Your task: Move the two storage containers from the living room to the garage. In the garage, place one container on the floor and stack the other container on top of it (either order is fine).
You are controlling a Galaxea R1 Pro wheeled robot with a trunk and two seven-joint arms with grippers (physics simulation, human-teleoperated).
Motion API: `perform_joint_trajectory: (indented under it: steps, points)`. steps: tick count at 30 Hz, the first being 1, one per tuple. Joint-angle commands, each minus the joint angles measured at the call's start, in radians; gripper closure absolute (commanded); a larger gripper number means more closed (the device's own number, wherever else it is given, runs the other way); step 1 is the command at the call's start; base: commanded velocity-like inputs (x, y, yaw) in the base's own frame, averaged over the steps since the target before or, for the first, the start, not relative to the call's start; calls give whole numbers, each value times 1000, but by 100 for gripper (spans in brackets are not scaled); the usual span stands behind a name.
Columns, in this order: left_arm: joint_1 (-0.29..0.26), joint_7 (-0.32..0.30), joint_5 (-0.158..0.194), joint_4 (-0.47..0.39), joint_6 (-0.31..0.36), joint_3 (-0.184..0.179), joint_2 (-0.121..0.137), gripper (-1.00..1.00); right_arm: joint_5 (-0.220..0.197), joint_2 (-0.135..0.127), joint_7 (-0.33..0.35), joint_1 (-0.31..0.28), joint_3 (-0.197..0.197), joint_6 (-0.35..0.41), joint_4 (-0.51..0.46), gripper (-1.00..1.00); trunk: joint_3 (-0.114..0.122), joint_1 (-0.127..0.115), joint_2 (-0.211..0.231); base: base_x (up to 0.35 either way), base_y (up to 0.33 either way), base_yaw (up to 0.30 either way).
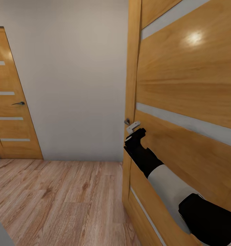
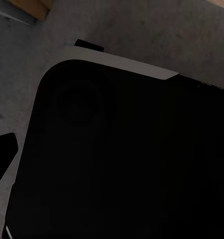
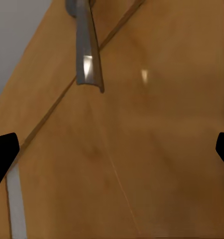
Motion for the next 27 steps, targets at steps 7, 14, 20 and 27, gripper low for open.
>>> perform_joint_trajectory:
  steps: [7,14,20,27]
  points:
    - [0,-1,2,0,-2,5,0,-100,19,0,-18,-1,0,10,20,-100,-1,0,-1,0,0,0]
    - [0,-1,2,0,-2,5,0,-100,15,0,-19,-1,1,-17,87,-100,-1,0,-1,0,0,0]
    - [0,-1,2,0,-2,5,0,-100,12,0,-18,-1,1,-33,100,-100,-1,0,-1,0,0,0]
    - [0,-1,2,0,-2,6,0,-100,12,0,-16,0,1,-36,102,-100,-1,0,-1,0,0,0]
